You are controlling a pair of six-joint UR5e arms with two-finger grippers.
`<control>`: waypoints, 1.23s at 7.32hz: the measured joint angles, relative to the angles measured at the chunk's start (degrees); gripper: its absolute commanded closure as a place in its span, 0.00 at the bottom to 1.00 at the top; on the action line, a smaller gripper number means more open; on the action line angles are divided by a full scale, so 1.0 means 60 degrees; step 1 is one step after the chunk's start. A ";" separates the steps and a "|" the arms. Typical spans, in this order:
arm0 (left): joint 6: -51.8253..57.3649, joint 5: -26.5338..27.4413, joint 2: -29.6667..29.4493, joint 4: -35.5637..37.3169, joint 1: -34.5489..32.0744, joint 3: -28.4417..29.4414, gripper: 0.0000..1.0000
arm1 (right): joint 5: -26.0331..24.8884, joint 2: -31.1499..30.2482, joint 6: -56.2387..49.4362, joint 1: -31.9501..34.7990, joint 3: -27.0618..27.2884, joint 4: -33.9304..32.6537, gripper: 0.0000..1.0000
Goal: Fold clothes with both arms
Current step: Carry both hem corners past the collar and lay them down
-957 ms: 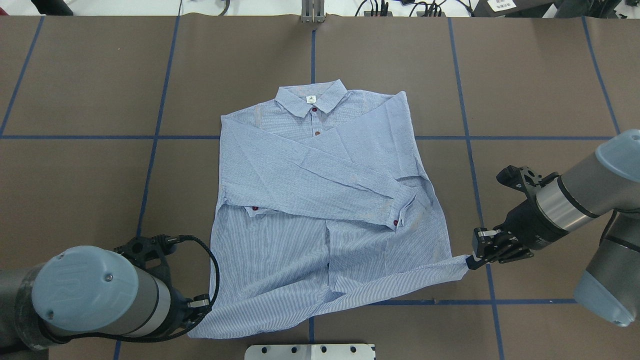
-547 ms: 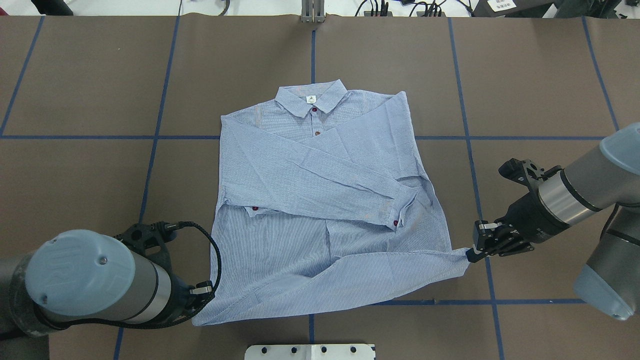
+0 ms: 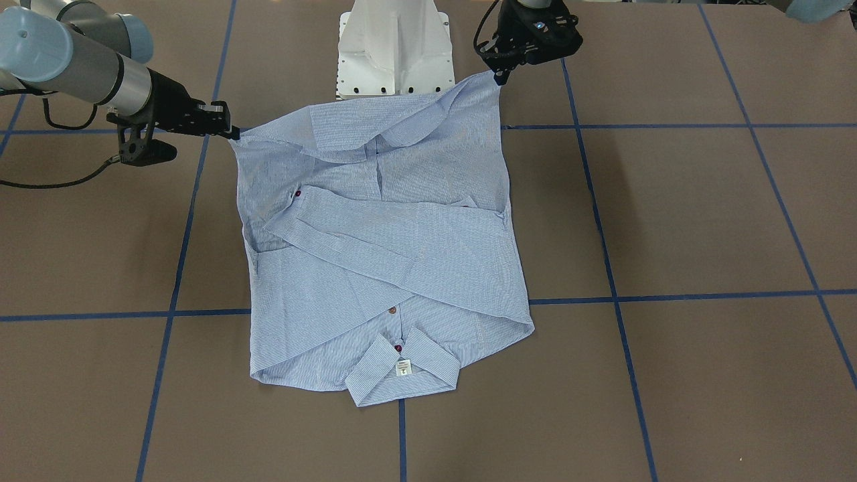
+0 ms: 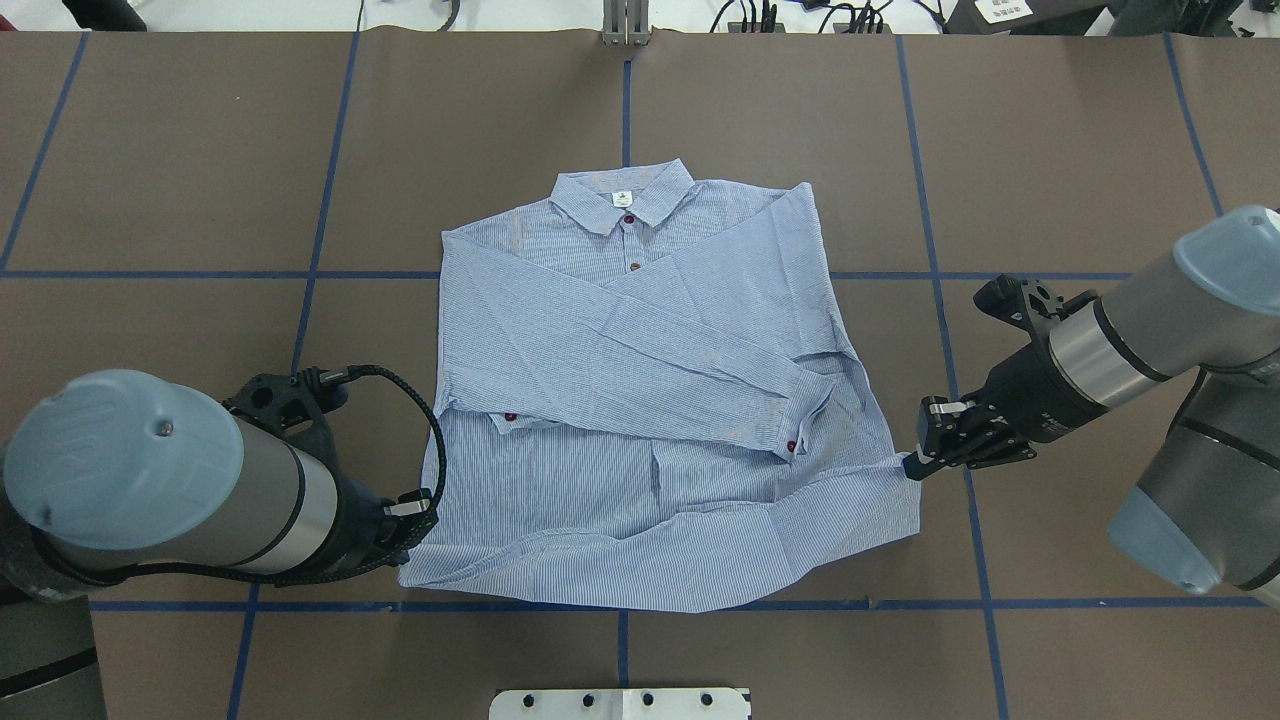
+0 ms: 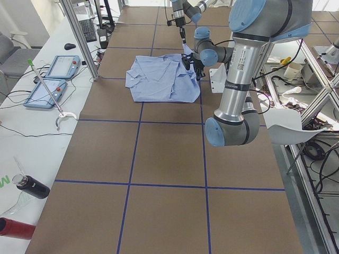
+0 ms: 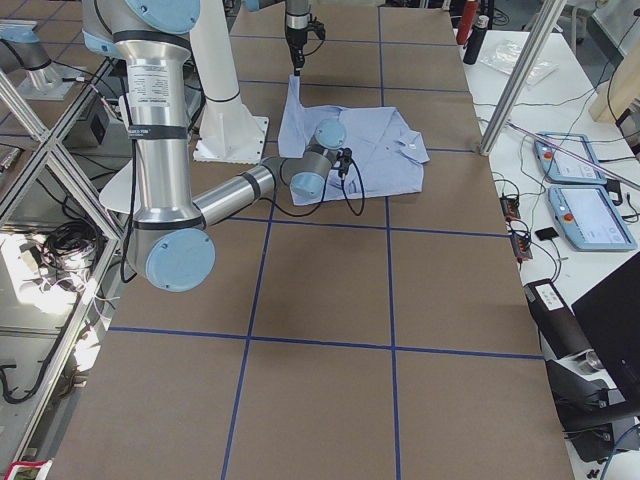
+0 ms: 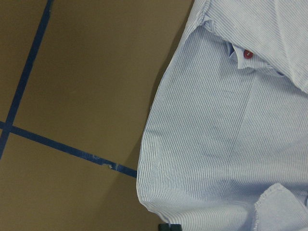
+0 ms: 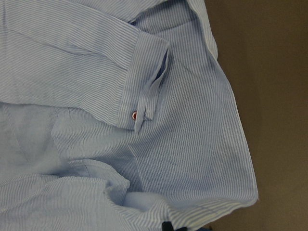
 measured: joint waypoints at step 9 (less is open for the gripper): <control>0.3917 -0.1083 -0.1370 -0.1130 -0.3852 0.2885 1.00 | -0.0042 0.4288 -0.0368 0.2324 -0.3592 -0.1381 1.00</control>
